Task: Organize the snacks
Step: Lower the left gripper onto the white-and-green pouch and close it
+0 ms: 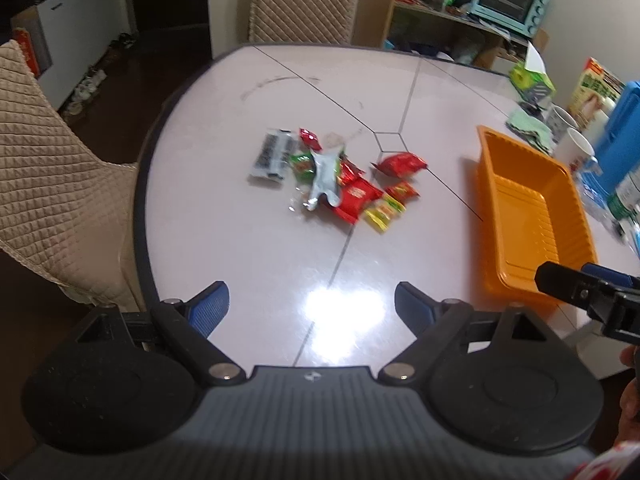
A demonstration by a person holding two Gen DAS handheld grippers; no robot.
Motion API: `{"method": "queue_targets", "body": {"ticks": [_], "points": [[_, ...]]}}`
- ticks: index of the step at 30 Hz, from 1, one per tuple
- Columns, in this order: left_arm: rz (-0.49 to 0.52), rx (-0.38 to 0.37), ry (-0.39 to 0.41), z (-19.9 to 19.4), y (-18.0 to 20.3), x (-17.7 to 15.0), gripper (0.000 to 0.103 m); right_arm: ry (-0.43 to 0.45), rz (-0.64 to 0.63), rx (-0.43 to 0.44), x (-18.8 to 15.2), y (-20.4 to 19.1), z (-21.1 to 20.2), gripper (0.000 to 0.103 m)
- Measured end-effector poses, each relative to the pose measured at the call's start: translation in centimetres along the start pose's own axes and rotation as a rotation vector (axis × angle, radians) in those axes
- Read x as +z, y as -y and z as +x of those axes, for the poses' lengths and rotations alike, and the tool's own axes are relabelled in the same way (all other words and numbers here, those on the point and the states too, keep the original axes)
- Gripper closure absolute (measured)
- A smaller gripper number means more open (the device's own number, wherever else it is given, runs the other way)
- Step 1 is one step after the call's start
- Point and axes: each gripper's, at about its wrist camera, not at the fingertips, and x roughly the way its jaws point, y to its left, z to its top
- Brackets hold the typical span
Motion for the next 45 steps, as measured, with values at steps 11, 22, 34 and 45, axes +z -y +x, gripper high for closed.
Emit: {"method": "queue_targets", "body": {"ticks": [11,22,34,45], "points": [[0.019,-0.01,0.015,3.5,-1.4,2.8,0.02,-0.027,0.016,0.037,2.2,-0.2,4.8,0.0],[0.114,-0.125,0.003,9.7,-1.4,7.5,0.039,-0.02,0.088,-0.03,4.7,-1.1,10.1,0.021],[0.154,-0.187,-0.04,16.4,-0.7,10.9,0.05,-0.072,0.18,-0.088,5.9,-0.3,15.6,0.04],[0.159,-0.207,-0.109,20.7,-0.5,11.8,0.065,-0.11,0.203,-0.114,6.5,0.3,18.0,0.04]]}}
